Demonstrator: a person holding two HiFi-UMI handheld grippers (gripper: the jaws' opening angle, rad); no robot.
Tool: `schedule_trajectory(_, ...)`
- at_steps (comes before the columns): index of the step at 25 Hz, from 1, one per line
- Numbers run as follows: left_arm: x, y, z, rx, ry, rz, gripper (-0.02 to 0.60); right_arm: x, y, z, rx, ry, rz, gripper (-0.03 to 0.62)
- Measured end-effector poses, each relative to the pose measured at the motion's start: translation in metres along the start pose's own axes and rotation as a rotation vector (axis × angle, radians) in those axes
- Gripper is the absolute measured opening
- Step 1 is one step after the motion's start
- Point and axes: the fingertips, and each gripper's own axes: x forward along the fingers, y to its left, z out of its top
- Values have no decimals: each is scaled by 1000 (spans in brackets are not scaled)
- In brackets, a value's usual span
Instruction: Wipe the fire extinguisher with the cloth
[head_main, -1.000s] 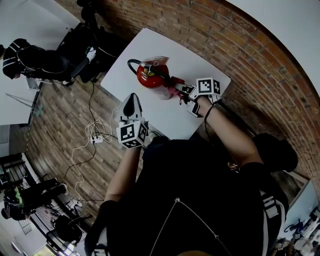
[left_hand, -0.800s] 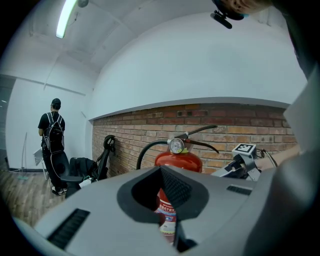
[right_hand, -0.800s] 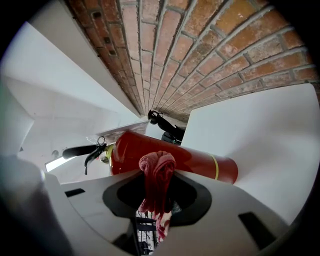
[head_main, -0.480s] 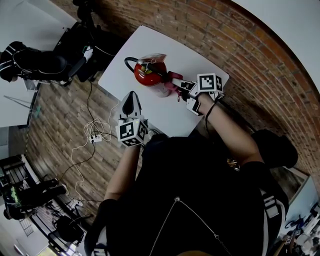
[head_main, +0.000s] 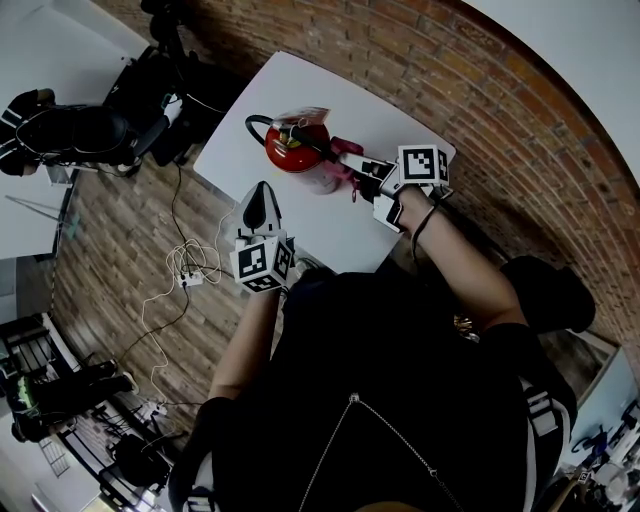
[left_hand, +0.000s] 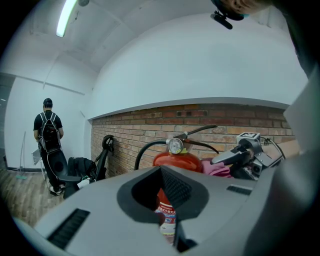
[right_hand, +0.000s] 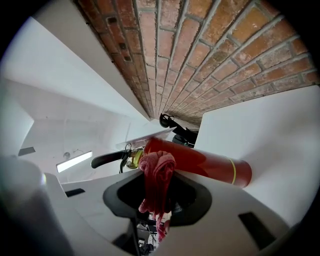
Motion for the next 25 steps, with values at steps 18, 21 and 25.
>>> schedule_trajectory(18, 10, 0, -1, -3, 11, -63, 8, -26, -11, 5, 6, -202, 25, 124)
schedule_trajectory(21, 9, -3, -3, 2, 17, -93, 8, -29, -47, -7, 43, -229, -42, 124)
schedule_trajectory(25, 5, -5, -7, 14, 27, -128, 8, -25, -99, -32, 93, -236, -143, 124)
